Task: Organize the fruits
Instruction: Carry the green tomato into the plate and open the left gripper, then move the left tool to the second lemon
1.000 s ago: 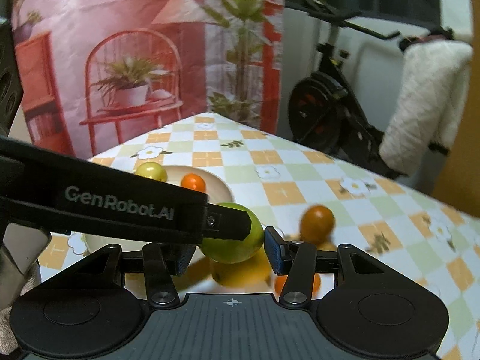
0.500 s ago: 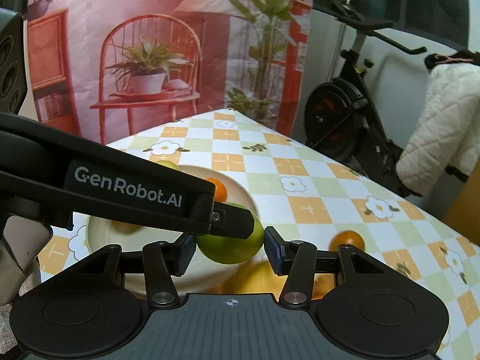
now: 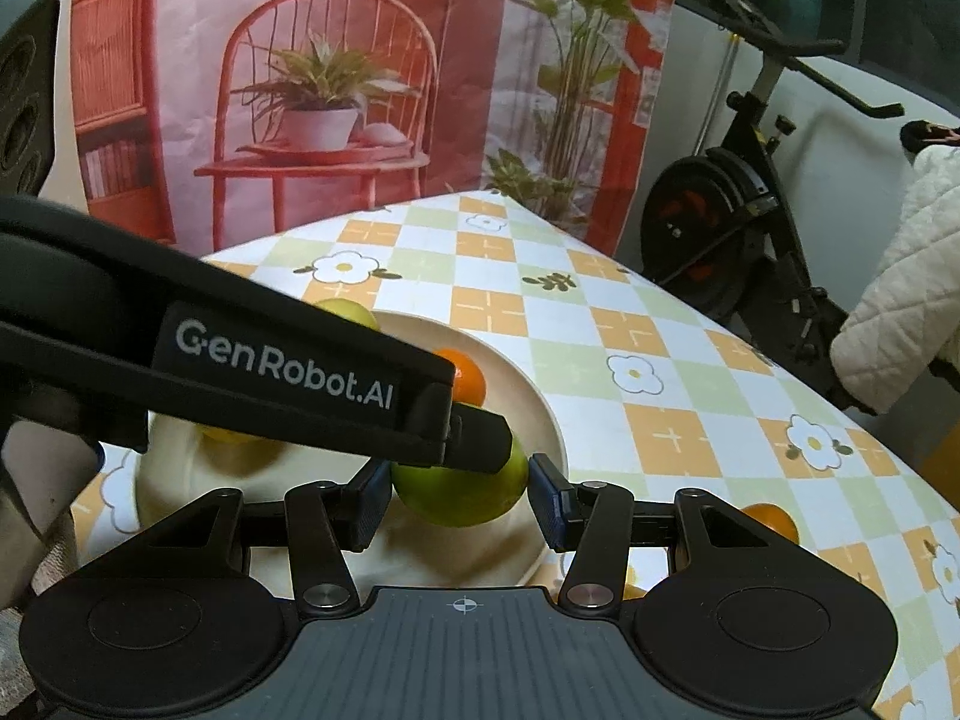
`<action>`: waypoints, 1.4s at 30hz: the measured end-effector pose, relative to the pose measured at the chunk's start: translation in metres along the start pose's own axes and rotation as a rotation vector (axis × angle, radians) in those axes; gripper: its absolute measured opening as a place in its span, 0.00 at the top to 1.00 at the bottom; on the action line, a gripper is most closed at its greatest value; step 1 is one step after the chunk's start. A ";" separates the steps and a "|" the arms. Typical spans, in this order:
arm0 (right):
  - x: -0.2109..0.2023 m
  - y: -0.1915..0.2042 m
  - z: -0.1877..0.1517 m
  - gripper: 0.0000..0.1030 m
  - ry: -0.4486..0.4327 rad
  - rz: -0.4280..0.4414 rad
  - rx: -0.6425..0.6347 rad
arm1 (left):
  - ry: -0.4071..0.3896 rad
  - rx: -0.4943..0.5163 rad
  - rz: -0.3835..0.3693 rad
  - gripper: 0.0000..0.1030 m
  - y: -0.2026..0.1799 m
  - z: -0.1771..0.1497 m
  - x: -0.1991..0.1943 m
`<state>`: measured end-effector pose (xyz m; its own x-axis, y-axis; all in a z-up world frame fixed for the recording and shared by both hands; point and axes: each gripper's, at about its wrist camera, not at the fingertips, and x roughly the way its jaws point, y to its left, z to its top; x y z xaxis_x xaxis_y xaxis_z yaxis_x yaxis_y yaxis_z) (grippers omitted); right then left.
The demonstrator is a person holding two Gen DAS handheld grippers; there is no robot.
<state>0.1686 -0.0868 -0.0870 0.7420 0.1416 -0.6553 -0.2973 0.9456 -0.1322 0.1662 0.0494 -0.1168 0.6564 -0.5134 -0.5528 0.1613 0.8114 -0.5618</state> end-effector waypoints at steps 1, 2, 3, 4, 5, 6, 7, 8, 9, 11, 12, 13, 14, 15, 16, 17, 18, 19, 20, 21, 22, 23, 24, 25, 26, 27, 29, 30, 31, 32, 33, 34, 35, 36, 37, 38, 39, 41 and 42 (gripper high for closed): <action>0.002 -0.001 0.000 0.56 0.002 0.001 0.001 | 0.001 0.000 0.003 0.60 0.000 0.000 0.003; 0.005 -0.002 0.000 0.56 0.004 0.002 0.002 | 0.003 -0.001 0.004 0.60 0.001 0.001 0.005; 0.006 -0.003 0.000 0.56 0.007 0.002 0.004 | 0.006 -0.004 0.006 0.60 0.002 0.001 0.008; 0.009 -0.004 0.000 0.56 0.011 0.003 0.007 | 0.008 -0.006 0.008 0.60 0.003 0.002 0.010; 0.011 -0.004 -0.001 0.56 0.015 0.003 0.008 | 0.010 -0.006 0.011 0.60 0.003 0.002 0.011; 0.013 -0.004 -0.001 0.56 0.018 0.002 0.009 | 0.009 -0.006 0.013 0.61 0.003 0.002 0.012; 0.014 -0.005 -0.001 0.56 0.020 0.000 0.010 | 0.005 -0.005 0.011 0.61 0.003 0.002 0.012; 0.016 -0.005 -0.002 0.56 0.020 -0.002 0.012 | 0.001 -0.001 0.012 0.61 0.002 0.002 0.013; 0.016 -0.006 -0.002 0.55 0.022 -0.004 0.015 | -0.007 0.008 0.018 0.61 0.000 0.002 0.013; 0.015 -0.008 -0.003 0.55 0.022 -0.004 0.020 | -0.016 0.028 0.032 0.61 -0.004 0.003 0.011; 0.013 -0.009 -0.003 0.55 0.018 -0.001 0.025 | -0.019 0.040 0.034 0.61 -0.006 0.004 0.010; 0.009 -0.011 -0.003 0.55 0.012 0.003 0.033 | -0.024 0.054 0.037 0.61 -0.009 0.005 0.008; 0.005 -0.013 -0.004 0.55 0.005 0.005 0.038 | -0.031 0.064 0.041 0.61 -0.011 0.006 0.007; 0.000 -0.014 -0.004 0.53 -0.003 -0.006 0.042 | -0.039 0.075 0.045 0.61 -0.014 0.007 0.004; -0.005 -0.017 -0.005 0.52 -0.010 -0.012 0.049 | -0.043 0.083 0.046 0.61 -0.017 0.008 0.002; -0.011 -0.021 -0.007 0.52 -0.016 -0.013 0.059 | -0.047 0.090 0.046 0.61 -0.021 0.009 0.000; -0.017 -0.025 -0.008 0.52 -0.021 -0.016 0.068 | -0.052 0.100 0.046 0.61 -0.025 0.009 -0.003; -0.023 -0.028 -0.010 0.52 -0.026 -0.025 0.075 | -0.057 0.110 0.046 0.60 -0.029 0.010 -0.005; -0.030 -0.033 -0.012 0.52 -0.033 -0.036 0.081 | -0.062 0.122 0.047 0.60 -0.033 0.010 -0.008; -0.036 -0.037 -0.014 0.52 -0.039 -0.043 0.087 | -0.067 0.132 0.048 0.60 -0.037 0.011 -0.011; -0.044 -0.042 -0.016 0.52 -0.047 -0.052 0.098 | -0.072 0.142 0.048 0.60 -0.041 0.011 -0.014; -0.051 -0.047 -0.019 0.52 -0.053 -0.060 0.107 | -0.077 0.153 0.048 0.60 -0.045 0.012 -0.017; -0.057 -0.052 -0.021 0.52 -0.060 -0.069 0.117 | -0.082 0.166 0.047 0.60 -0.050 0.012 -0.020; -0.064 -0.058 -0.025 0.52 -0.066 -0.078 0.128 | -0.085 0.179 0.045 0.60 -0.054 0.013 -0.023; -0.069 -0.062 -0.027 0.52 -0.071 -0.087 0.139 | -0.085 0.192 0.041 0.60 -0.059 0.013 -0.026; -0.075 -0.067 -0.031 0.52 -0.077 -0.096 0.153 | -0.083 0.202 0.034 0.60 -0.063 0.013 -0.029; -0.084 -0.076 -0.039 0.52 -0.088 -0.108 0.182 | -0.075 0.239 0.022 0.60 -0.072 0.012 -0.033; -0.089 -0.080 -0.043 0.52 -0.095 -0.114 0.201 | -0.071 0.263 0.020 0.59 -0.077 0.012 -0.034; -0.093 -0.083 -0.048 0.52 -0.101 -0.118 0.217 | -0.064 0.279 0.019 0.59 -0.080 0.011 -0.034; -0.095 -0.085 -0.052 0.52 -0.106 -0.118 0.232 | -0.056 0.289 0.014 0.59 -0.083 0.009 -0.035; -0.097 -0.086 -0.056 0.52 -0.110 -0.118 0.243 | -0.045 0.296 0.007 0.59 -0.086 0.008 -0.035; -0.099 -0.086 -0.061 0.52 -0.113 -0.118 0.251 | -0.038 0.299 0.003 0.59 -0.086 0.006 -0.034; -0.100 -0.085 -0.065 0.52 -0.113 -0.116 0.254 | -0.033 0.305 0.001 0.59 -0.088 0.004 -0.033; -0.101 -0.083 -0.068 0.52 -0.112 -0.117 0.253 | -0.029 0.312 0.001 0.59 -0.089 0.001 -0.033; -0.102 -0.081 -0.072 0.52 -0.111 -0.118 0.251 | -0.024 0.316 0.000 0.59 -0.089 -0.001 -0.032; -0.102 -0.080 -0.075 0.52 -0.110 -0.117 0.253 | -0.016 0.320 -0.001 0.59 -0.090 -0.004 -0.030; -0.103 -0.078 -0.077 0.52 -0.110 -0.114 0.258 | -0.007 0.324 -0.003 0.59 -0.090 -0.006 -0.029; -0.102 -0.075 -0.082 0.52 -0.110 -0.105 0.269 | 0.008 0.333 -0.004 0.59 -0.090 -0.010 -0.026; -0.101 -0.073 -0.083 0.52 -0.110 -0.097 0.270 | 0.017 0.337 -0.003 0.59 -0.089 -0.012 -0.023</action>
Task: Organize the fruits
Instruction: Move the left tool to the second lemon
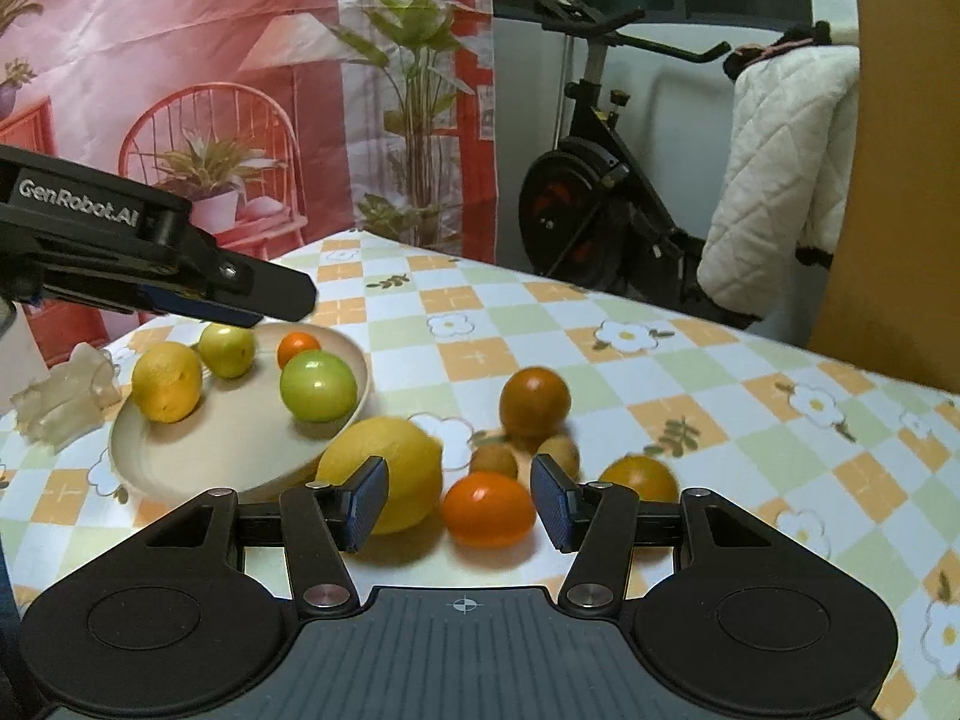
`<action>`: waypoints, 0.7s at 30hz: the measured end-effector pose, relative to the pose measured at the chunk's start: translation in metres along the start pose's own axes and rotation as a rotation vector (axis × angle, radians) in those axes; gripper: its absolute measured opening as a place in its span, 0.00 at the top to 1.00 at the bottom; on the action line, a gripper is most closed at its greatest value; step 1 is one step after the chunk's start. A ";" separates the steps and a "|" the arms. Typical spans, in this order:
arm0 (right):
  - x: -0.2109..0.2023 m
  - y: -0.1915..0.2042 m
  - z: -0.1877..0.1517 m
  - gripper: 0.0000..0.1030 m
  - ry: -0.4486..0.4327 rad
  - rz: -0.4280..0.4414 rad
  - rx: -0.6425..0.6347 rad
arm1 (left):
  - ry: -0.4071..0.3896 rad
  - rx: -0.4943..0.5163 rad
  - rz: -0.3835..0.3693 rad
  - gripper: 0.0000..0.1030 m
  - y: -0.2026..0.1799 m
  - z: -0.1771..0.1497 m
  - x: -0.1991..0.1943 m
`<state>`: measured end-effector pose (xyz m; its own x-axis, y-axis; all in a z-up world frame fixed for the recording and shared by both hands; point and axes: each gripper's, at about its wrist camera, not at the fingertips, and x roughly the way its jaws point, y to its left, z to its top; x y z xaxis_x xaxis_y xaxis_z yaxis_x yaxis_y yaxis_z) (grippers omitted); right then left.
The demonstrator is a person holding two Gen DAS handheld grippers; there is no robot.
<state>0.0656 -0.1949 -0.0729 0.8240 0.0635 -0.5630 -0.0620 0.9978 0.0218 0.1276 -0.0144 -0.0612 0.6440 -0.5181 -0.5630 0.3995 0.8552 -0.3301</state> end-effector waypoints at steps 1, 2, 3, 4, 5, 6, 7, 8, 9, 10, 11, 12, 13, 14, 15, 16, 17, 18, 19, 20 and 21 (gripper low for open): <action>0.000 0.003 -0.001 0.52 0.002 0.005 -0.004 | 0.006 0.000 -0.001 0.59 0.000 -0.001 0.001; 0.002 0.005 -0.003 0.51 0.005 0.010 -0.011 | 0.013 0.000 -0.003 0.59 0.000 -0.002 0.003; 0.003 0.008 -0.004 0.48 0.007 0.014 -0.018 | 0.020 0.001 -0.005 0.59 0.001 -0.003 0.005; 0.005 0.011 -0.005 0.43 0.010 0.019 -0.024 | 0.026 0.002 -0.007 0.59 0.000 -0.004 0.007; 0.007 0.013 -0.006 0.41 0.013 0.024 -0.026 | 0.033 0.005 -0.008 0.58 0.001 -0.005 0.009; 0.009 0.014 -0.007 0.39 0.015 0.030 -0.026 | 0.040 0.009 -0.008 0.58 0.001 -0.006 0.012; 0.011 0.016 -0.008 0.39 0.018 0.037 -0.025 | 0.045 0.011 -0.010 0.58 0.001 -0.006 0.014; 0.013 0.017 -0.008 0.39 0.018 0.041 -0.026 | 0.051 0.013 -0.016 0.57 0.001 -0.007 0.016; 0.014 0.019 -0.009 0.39 0.017 0.046 -0.028 | 0.058 0.017 -0.021 0.57 0.001 -0.008 0.019; 0.015 0.020 -0.009 0.39 0.014 0.051 -0.032 | 0.064 0.023 -0.025 0.57 0.000 -0.009 0.021; 0.017 0.021 -0.010 0.39 0.012 0.056 -0.036 | 0.071 0.031 -0.028 0.57 -0.001 -0.010 0.023; 0.019 0.022 -0.010 0.40 0.010 0.060 -0.038 | 0.080 0.044 -0.032 0.57 -0.002 -0.011 0.026; 0.020 0.022 -0.010 0.40 0.008 0.066 -0.036 | 0.087 0.055 -0.035 0.56 -0.003 -0.012 0.029; 0.022 0.022 -0.010 0.40 0.005 0.072 -0.033 | 0.094 0.064 -0.040 0.56 -0.005 -0.013 0.032; 0.022 0.022 -0.010 0.40 0.003 0.076 -0.032 | 0.103 0.071 -0.047 0.55 -0.005 -0.013 0.035; 0.023 0.022 -0.010 0.40 0.002 0.081 -0.033 | 0.111 0.076 -0.055 0.54 -0.006 -0.013 0.037; 0.025 0.022 -0.009 0.40 0.000 0.085 -0.039 | 0.118 0.079 -0.065 0.53 -0.005 -0.014 0.039; 0.026 0.023 -0.009 0.40 0.000 0.086 -0.046 | 0.126 0.083 -0.075 0.52 -0.006 -0.014 0.042; 0.027 0.024 -0.008 0.40 0.000 0.086 -0.051 | 0.131 0.087 -0.080 0.52 -0.005 -0.015 0.044; 0.028 0.024 -0.008 0.40 0.002 0.088 -0.054 | 0.138 0.091 -0.082 0.52 -0.005 -0.015 0.046; 0.030 0.025 -0.008 0.40 0.003 0.091 -0.056 | 0.138 0.099 -0.076 0.52 -0.005 -0.016 0.048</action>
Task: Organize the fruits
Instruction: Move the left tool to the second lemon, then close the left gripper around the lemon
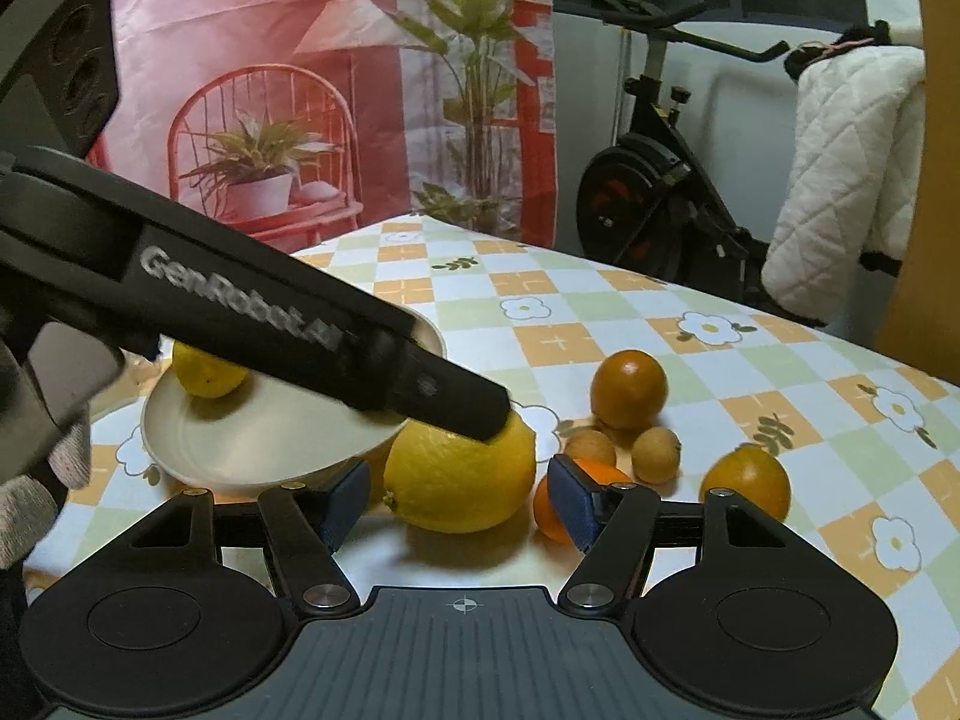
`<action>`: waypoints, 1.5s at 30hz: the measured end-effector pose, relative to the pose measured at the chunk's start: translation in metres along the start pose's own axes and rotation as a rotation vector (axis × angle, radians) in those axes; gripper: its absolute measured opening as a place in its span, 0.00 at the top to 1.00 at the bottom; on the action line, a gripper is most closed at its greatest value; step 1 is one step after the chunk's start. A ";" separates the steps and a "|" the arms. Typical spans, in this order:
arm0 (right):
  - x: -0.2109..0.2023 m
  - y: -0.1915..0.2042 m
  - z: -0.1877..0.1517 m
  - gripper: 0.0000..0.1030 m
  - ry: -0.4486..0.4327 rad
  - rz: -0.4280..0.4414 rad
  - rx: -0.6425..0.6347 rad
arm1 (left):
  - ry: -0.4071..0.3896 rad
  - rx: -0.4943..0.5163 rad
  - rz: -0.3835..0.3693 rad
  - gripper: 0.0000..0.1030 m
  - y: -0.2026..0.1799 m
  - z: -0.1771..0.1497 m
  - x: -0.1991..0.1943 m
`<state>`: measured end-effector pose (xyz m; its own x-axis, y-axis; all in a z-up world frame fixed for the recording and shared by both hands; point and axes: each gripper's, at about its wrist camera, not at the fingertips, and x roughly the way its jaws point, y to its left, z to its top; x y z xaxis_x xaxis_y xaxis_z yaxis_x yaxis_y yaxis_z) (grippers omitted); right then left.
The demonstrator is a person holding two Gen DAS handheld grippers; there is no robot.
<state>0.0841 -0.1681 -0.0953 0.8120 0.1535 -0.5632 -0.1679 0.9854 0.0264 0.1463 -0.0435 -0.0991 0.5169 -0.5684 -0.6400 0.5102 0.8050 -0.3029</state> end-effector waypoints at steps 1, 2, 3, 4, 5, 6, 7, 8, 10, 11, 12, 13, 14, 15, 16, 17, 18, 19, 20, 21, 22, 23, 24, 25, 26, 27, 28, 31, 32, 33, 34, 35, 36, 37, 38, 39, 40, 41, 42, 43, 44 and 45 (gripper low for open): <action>0.001 0.001 0.000 0.40 0.000 0.003 0.000 | 0.001 0.005 0.008 0.52 0.001 0.000 0.002; 0.002 0.001 0.000 0.40 0.001 0.004 0.000 | 0.003 0.005 0.011 0.52 0.002 0.000 0.004; 0.002 0.002 0.000 0.41 0.001 0.006 0.001 | 0.005 0.001 0.011 0.52 0.003 0.001 0.006; 0.003 0.003 0.000 0.41 0.002 0.007 0.003 | 0.007 -0.001 0.011 0.52 0.004 0.002 0.007; 0.003 0.003 0.000 0.41 0.003 0.008 0.004 | 0.007 0.000 0.013 0.52 0.004 0.003 0.009; 0.003 0.002 -0.001 0.41 0.003 0.008 0.004 | 0.009 0.004 0.016 0.52 0.004 0.004 0.011; 0.004 0.002 -0.001 0.40 0.002 0.006 0.001 | 0.012 0.007 0.019 0.52 0.005 0.004 0.013; 0.004 0.003 -0.001 0.40 0.003 0.005 0.002 | 0.016 0.009 0.022 0.51 0.005 0.004 0.015; 0.005 0.003 -0.001 0.40 0.004 0.000 0.006 | 0.013 0.013 0.019 0.51 0.005 0.004 0.016; 0.005 0.003 -0.002 0.40 0.005 -0.002 0.008 | 0.012 0.016 0.022 0.51 0.004 0.004 0.016; 0.005 0.001 -0.002 0.40 0.008 -0.002 0.016 | 0.013 0.020 0.024 0.51 0.003 0.004 0.016; 0.005 0.001 -0.002 0.41 0.013 -0.002 0.026 | 0.017 0.028 0.024 0.50 0.001 0.003 0.016; 0.005 0.000 -0.003 0.41 0.017 -0.003 0.037 | 0.017 0.042 0.028 0.50 -0.001 0.002 0.015; 0.004 -0.001 -0.004 0.44 0.020 -0.002 0.047 | 0.017 0.056 0.032 0.50 -0.003 0.001 0.014; 0.003 -0.002 -0.005 0.45 0.020 -0.002 0.052 | 0.016 0.064 0.035 0.50 -0.004 0.000 0.012; 0.003 -0.002 -0.007 0.45 0.022 -0.001 0.054 | 0.016 0.066 0.034 0.50 -0.005 -0.001 0.011; 0.002 -0.002 -0.009 0.45 0.025 0.001 0.059 | 0.014 0.063 0.031 0.51 -0.005 -0.002 0.010; 0.001 -0.001 -0.010 0.46 0.028 0.003 0.061 | 0.013 0.057 0.025 0.51 -0.005 -0.002 0.008; 0.000 0.000 -0.012 0.46 0.029 0.002 0.061 | 0.010 0.051 0.016 0.51 -0.005 -0.003 0.006; -0.001 0.000 -0.014 0.46 0.031 0.000 0.062 | 0.007 0.043 0.006 0.51 -0.005 -0.003 0.004; -0.001 0.001 -0.015 0.46 0.032 -0.003 0.067 | 0.005 0.041 -0.001 0.51 -0.006 -0.004 0.003; -0.002 0.000 -0.016 0.46 0.032 -0.004 0.075 | 0.003 0.042 -0.006 0.51 -0.008 -0.005 0.001; -0.002 -0.001 -0.017 0.46 0.033 -0.005 0.087 | 0.001 0.047 -0.013 0.51 -0.011 -0.006 0.000; -0.003 -0.003 -0.018 0.46 0.034 -0.009 0.093 | 0.000 0.052 -0.021 0.51 -0.013 -0.007 -0.001; -0.003 -0.005 -0.019 0.46 0.033 -0.015 0.099 | -0.002 0.058 -0.029 0.51 -0.016 -0.008 -0.002; -0.003 -0.006 -0.019 0.46 0.032 -0.020 0.105 | -0.003 0.061 -0.036 0.51 -0.019 -0.008 -0.003; -0.003 -0.007 -0.019 0.46 0.031 -0.024 0.114 | -0.003 0.065 -0.043 0.51 -0.022 -0.009 -0.005; -0.004 -0.011 -0.022 0.45 0.027 -0.030 0.139 | -0.005 0.075 -0.053 0.51 -0.027 -0.011 -0.006; -0.004 -0.012 -0.023 0.45 0.025 -0.029 0.147 | -0.005 0.075 -0.055 0.51 -0.028 -0.012 -0.006; -0.004 -0.012 -0.023 0.45 0.022 -0.028 0.155 | -0.005 0.072 -0.056 0.51 -0.027 -0.012 -0.007; -0.005 -0.012 -0.024 0.46 0.020 -0.027 0.159 | -0.004 0.065 -0.059 0.51 -0.026 -0.012 -0.007; -0.005 -0.012 -0.024 0.46 0.017 -0.029 0.161 | -0.002 0.059 -0.061 0.51 -0.025 -0.012 -0.007; -0.005 -0.012 -0.025 0.47 0.015 -0.028 0.161 | 0.000 0.054 -0.062 0.51 -0.024 -0.011 -0.007; -0.005 -0.013 -0.025 0.47 0.014 -0.026 0.159 | 0.002 0.052 -0.063 0.52 -0.022 -0.011 -0.007; -0.005 -0.012 -0.026 0.47 0.012 -0.025 0.158 | 0.006 0.052 -0.060 0.52 -0.021 -0.011 -0.007; -0.005 -0.013 -0.026 0.47 0.010 -0.024 0.159 | 0.014 0.051 -0.052 0.52 -0.021 -0.010 -0.006; -0.005 -0.014 -0.026 0.47 0.009 -0.023 0.160 | 0.020 0.048 -0.043 0.52 -0.019 -0.010 -0.004; -0.006 -0.013 -0.027 0.47 0.009 -0.022 0.161 | 0.022 0.042 -0.036 0.52 -0.017 -0.010 -0.003; -0.006 -0.013 -0.027 0.47 0.008 -0.020 0.163 | 0.023 0.034 -0.030 0.52 -0.014 -0.010 -0.003; -0.007 -0.013 -0.027 0.47 0.008 -0.019 0.163 | 0.023 0.025 -0.027 0.52 -0.011 -0.010 -0.003; -0.008 -0.013 -0.027 0.47 0.007 -0.019 0.164 | 0.024 0.016 -0.024 0.52 -0.009 -0.009 -0.003; -0.008 -0.014 -0.028 0.47 0.006 -0.018 0.165 | 0.027 0.009 -0.024 0.52 -0.007 -0.009 -0.002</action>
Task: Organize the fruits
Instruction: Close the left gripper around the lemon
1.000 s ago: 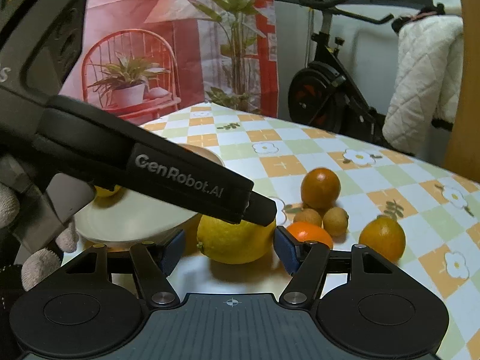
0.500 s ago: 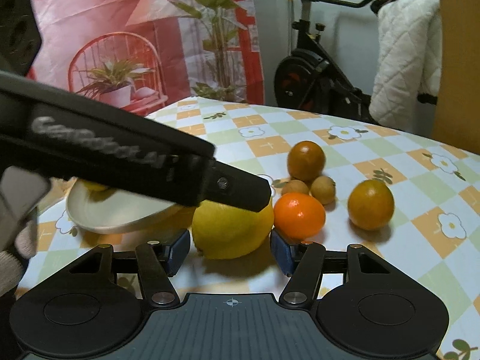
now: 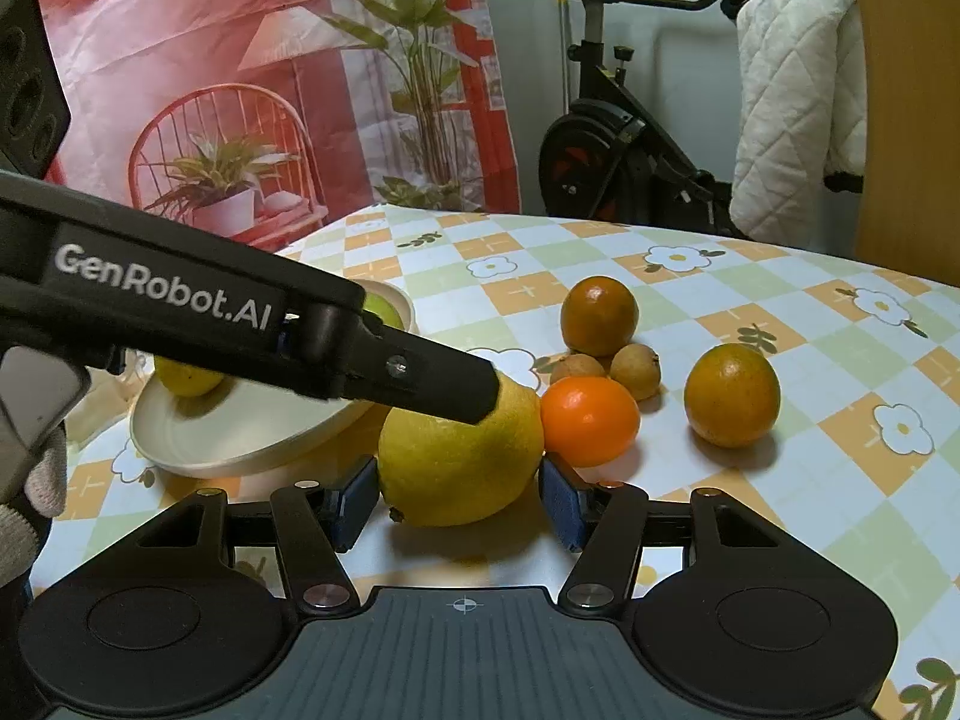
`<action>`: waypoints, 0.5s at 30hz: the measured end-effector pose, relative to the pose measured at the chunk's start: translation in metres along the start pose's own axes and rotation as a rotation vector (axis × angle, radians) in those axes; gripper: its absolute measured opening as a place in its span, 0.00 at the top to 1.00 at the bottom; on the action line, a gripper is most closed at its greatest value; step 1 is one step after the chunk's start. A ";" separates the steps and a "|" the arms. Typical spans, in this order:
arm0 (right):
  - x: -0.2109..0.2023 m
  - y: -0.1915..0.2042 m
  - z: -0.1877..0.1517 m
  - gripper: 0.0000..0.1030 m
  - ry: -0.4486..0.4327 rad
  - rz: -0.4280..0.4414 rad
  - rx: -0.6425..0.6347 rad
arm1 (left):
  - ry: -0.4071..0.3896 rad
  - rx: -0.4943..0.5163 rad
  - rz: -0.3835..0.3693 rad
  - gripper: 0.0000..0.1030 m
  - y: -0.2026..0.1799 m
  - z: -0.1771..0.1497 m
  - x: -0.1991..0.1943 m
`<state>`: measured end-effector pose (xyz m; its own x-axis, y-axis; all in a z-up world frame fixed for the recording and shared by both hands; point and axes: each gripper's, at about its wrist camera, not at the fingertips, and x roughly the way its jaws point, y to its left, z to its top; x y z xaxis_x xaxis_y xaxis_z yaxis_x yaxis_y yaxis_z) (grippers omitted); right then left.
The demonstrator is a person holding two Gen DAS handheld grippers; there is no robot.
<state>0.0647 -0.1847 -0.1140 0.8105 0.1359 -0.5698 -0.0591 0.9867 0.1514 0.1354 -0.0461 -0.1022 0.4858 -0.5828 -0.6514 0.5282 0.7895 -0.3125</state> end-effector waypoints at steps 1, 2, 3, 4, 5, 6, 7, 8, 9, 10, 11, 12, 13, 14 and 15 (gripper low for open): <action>0.000 0.000 0.000 0.47 -0.001 0.000 0.001 | 0.006 -0.006 -0.003 0.51 0.001 0.000 0.001; 0.000 0.000 0.000 0.47 -0.001 0.001 0.001 | 0.010 -0.011 -0.011 0.51 0.002 0.000 0.002; 0.000 0.000 0.000 0.47 -0.001 0.001 0.002 | 0.014 -0.014 -0.018 0.51 0.003 0.000 0.002; -0.001 0.000 0.000 0.47 -0.001 0.001 0.002 | 0.017 -0.016 -0.022 0.51 0.003 -0.001 0.002; -0.001 0.001 -0.001 0.47 -0.002 0.000 0.003 | 0.018 -0.020 -0.025 0.50 0.004 -0.001 0.003; -0.001 0.001 -0.001 0.47 -0.002 0.000 0.003 | 0.022 -0.029 -0.031 0.50 0.005 -0.002 0.004; -0.001 0.001 -0.001 0.47 -0.002 0.000 0.003 | 0.028 -0.040 -0.039 0.50 0.006 -0.003 0.006; -0.001 0.001 -0.001 0.47 -0.002 0.000 0.002 | 0.029 -0.051 -0.048 0.50 0.007 -0.004 0.007; -0.001 0.000 -0.001 0.47 -0.002 0.000 0.002 | 0.028 -0.063 -0.056 0.50 0.008 -0.005 0.008; -0.001 0.000 -0.001 0.47 -0.002 0.001 0.003 | 0.028 -0.072 -0.061 0.49 0.009 -0.006 0.009; 0.000 0.001 -0.001 0.47 -0.002 0.000 0.003 | 0.025 -0.077 -0.064 0.49 0.010 -0.007 0.008; 0.000 0.001 0.000 0.47 -0.001 -0.002 0.003 | 0.022 -0.080 -0.064 0.49 0.010 -0.008 0.008; -0.001 0.002 0.000 0.47 0.000 -0.006 0.001 | 0.020 -0.078 -0.064 0.50 0.009 -0.009 0.008; -0.001 0.004 -0.001 0.47 0.000 -0.011 -0.001 | 0.018 -0.075 -0.064 0.50 0.007 -0.011 0.007; -0.003 0.005 -0.001 0.47 0.001 -0.015 -0.003 | 0.016 -0.077 -0.065 0.50 0.007 -0.013 0.005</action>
<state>0.0618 -0.1797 -0.1125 0.8104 0.1209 -0.5732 -0.0486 0.9890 0.1399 0.1328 -0.0415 -0.1165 0.4405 -0.6304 -0.6392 0.5028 0.7631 -0.4061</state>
